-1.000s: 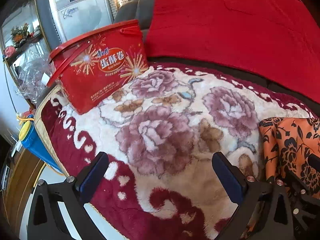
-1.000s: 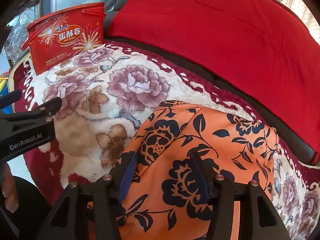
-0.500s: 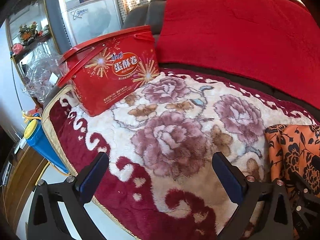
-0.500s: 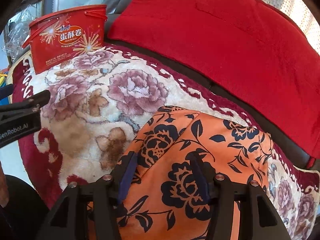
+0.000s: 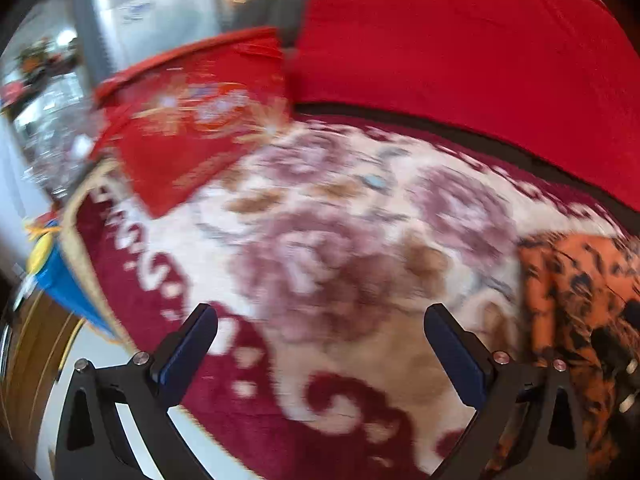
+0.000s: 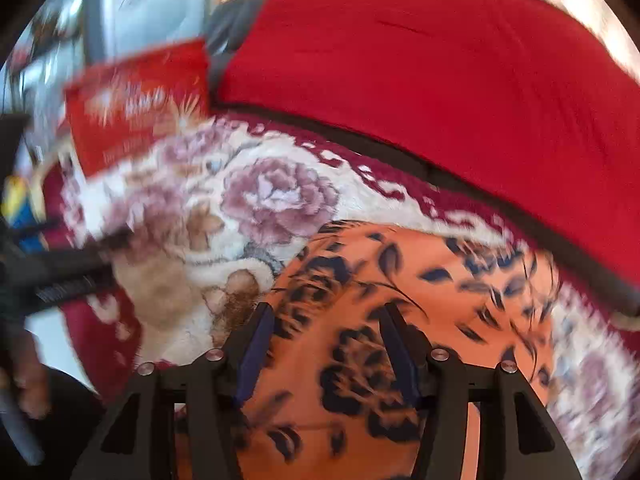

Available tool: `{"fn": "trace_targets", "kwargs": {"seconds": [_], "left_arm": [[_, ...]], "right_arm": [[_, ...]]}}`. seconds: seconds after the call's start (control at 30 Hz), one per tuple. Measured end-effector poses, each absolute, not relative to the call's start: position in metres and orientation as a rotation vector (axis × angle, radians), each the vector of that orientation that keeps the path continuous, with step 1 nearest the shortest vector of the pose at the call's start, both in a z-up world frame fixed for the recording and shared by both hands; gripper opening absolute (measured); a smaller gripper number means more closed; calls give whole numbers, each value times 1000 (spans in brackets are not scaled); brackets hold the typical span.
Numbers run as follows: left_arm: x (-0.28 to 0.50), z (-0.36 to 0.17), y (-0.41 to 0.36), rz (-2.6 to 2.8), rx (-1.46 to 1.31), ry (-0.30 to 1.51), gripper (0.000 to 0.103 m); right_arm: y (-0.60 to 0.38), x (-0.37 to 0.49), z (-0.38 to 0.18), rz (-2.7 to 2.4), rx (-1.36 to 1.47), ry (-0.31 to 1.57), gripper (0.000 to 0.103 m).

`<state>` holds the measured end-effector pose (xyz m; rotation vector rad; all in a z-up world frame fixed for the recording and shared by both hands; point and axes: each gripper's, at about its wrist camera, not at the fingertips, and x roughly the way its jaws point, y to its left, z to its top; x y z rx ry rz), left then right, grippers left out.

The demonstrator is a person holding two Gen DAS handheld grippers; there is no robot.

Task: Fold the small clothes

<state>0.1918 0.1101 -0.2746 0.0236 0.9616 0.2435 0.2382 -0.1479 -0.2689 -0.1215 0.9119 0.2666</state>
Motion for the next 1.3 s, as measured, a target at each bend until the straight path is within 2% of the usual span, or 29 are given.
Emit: {"fn": "trace_targets", "kwargs": {"seconds": [0.2,0.33,0.47,0.53,0.77,0.9,1.1,1.17,1.3], "left_arm": [[219,-292,53,-138,13,1116,103],[234,-312,16,-329,5,1223,103],[244,-320,14,-372,-80,1269,102],[247,-317,23,-403,-172,1258,102],[250,-299,34,-555,-441,1180,102],[261,-332,13,-589,-438,1327,102],[259,-368,-5,-714,-561,1483,102],[260,-368,-10,-714,-548,1472,97],[263,-367,-16,-679,-548,1475,76]], "right_arm": [[-288,237,-275,226,361,949,79],[-337,234,-291,273,552,973,79],[-367,227,-293,193,573,943,79],[-388,222,-299,195,669,918,80],[-394,241,-352,382,925,1018,80],[-379,242,-354,485,927,948,82],[-355,247,-352,526,835,958,82],[-345,250,-351,531,814,960,78],[-342,251,-354,513,837,954,58]]}}
